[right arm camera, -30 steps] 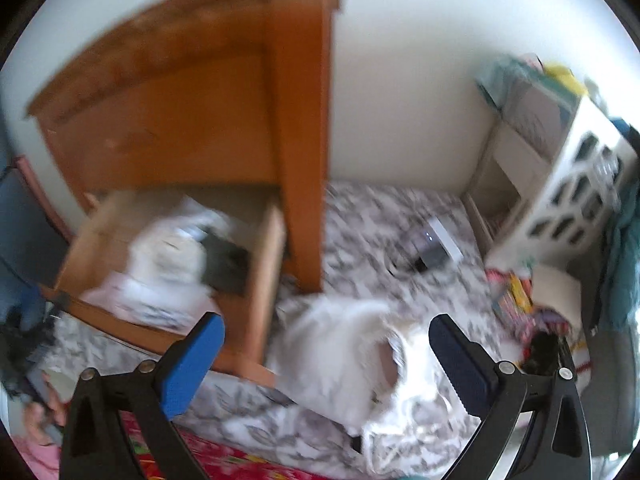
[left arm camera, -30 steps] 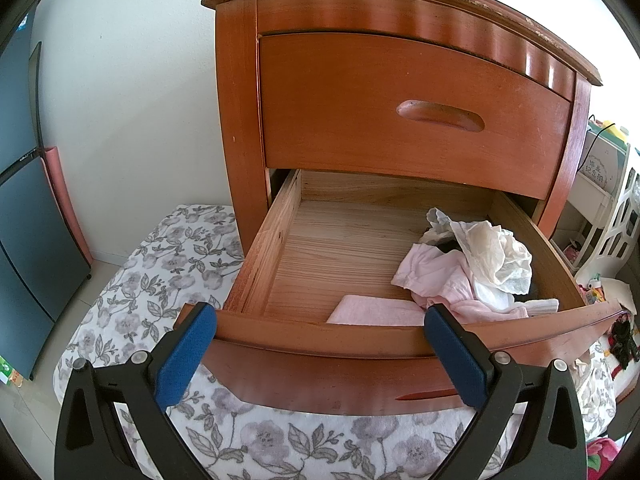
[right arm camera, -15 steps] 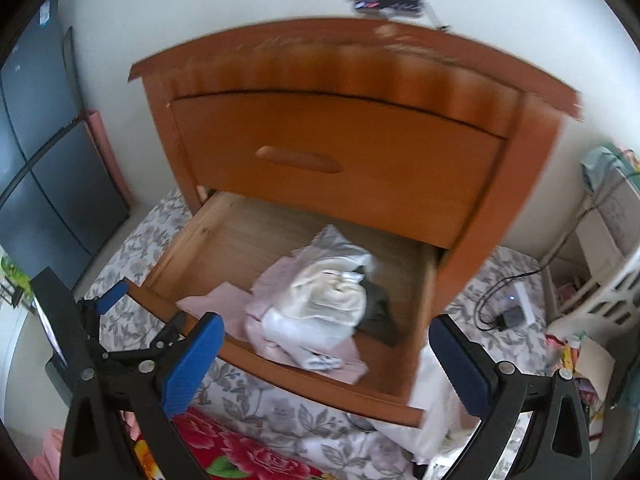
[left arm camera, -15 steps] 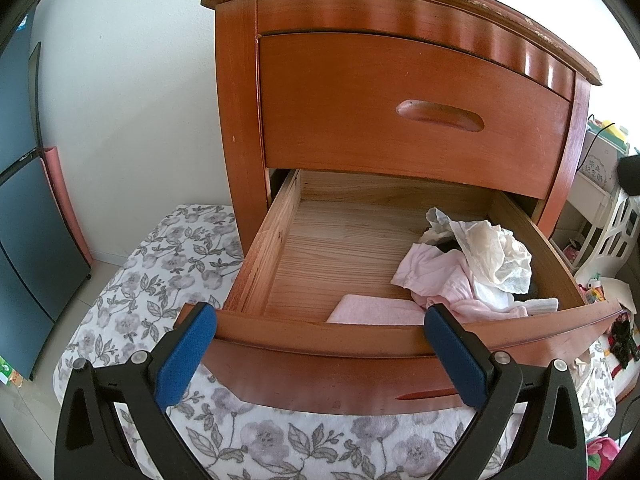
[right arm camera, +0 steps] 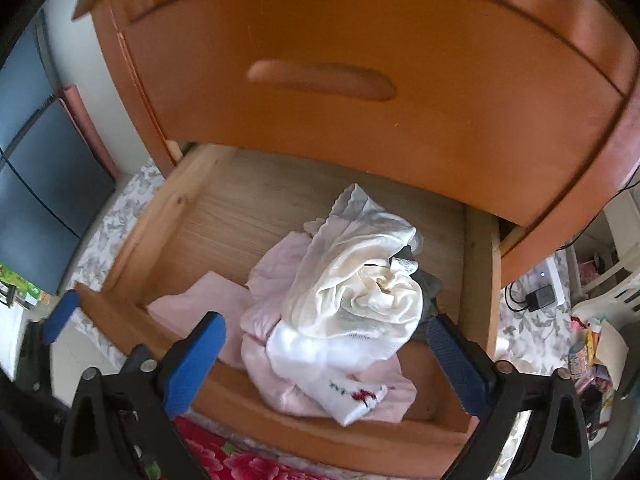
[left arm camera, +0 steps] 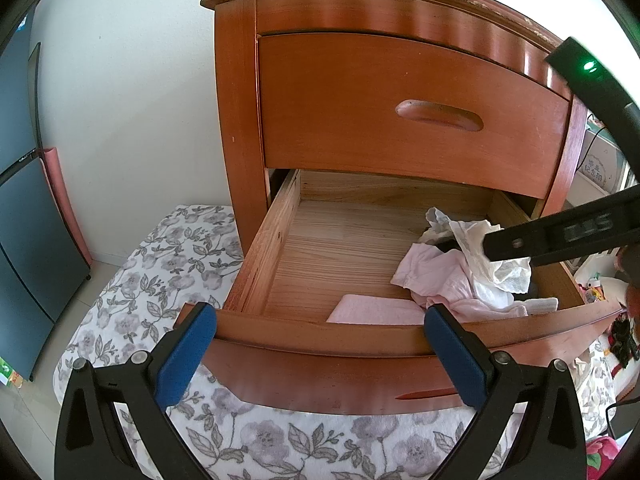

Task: Take underwear out of drawer
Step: 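Move the right gripper into the drawer and grasp the cream garment, then lift the cream garment out of the drawer with the right gripper, then carry the cream garment over the bed and open the right gripper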

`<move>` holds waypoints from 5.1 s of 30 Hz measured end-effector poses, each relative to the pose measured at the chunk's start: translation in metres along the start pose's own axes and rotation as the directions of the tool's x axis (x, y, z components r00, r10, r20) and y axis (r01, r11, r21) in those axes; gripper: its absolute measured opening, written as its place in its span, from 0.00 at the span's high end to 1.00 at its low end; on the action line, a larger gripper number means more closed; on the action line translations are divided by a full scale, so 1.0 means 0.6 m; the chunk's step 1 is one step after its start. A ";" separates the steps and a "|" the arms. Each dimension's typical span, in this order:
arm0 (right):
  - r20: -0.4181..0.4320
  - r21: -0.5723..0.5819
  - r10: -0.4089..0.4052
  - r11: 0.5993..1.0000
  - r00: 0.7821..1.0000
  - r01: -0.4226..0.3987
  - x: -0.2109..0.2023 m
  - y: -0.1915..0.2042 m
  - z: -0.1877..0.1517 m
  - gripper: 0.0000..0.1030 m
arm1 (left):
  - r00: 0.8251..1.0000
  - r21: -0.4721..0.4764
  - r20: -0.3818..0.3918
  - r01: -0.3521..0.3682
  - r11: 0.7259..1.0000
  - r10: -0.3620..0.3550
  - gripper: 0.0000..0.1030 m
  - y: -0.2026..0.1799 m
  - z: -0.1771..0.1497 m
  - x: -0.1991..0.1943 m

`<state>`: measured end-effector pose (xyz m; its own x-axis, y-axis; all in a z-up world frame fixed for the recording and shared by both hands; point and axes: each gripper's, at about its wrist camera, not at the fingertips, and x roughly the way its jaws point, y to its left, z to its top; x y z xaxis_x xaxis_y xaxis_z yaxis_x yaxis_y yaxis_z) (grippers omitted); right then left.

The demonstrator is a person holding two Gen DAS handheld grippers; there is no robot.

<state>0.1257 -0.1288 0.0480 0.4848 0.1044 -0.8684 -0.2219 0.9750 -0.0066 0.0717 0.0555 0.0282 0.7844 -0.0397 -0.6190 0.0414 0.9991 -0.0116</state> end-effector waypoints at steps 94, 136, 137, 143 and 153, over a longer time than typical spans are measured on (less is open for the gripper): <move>0.503 -0.081 -0.074 0.988 0.861 0.132 -0.465 0.018 0.051 0.99 | 1.000 0.000 0.000 0.000 1.000 0.000 0.00 0.001 0.000 0.000; -0.226 0.232 -0.364 0.881 0.904 0.412 -0.051 -0.367 -0.177 0.99 | 1.000 0.000 0.000 0.000 1.000 0.000 0.00 0.001 0.000 0.000; -0.246 0.230 -0.369 0.876 0.897 0.423 -0.042 -0.370 -0.185 0.99 | 1.000 0.000 0.000 0.000 1.000 0.000 0.00 0.001 0.000 0.000; -0.318 0.256 -0.351 0.863 0.881 0.436 -0.004 -0.400 -0.229 0.98 | 1.000 0.000 0.000 0.000 1.000 0.000 0.00 0.001 0.000 0.000; -0.328 0.309 -0.291 0.866 0.899 0.393 0.002 -0.415 -0.249 0.62 | 1.000 0.001 0.000 0.000 1.000 0.000 0.00 0.002 0.000 0.001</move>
<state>0.0549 -0.4010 -0.0253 0.2228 -0.2543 -0.9411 0.2602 0.9459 -0.1940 0.0721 0.0567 0.0280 0.7842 -0.0396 -0.6192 0.0416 0.9991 -0.0111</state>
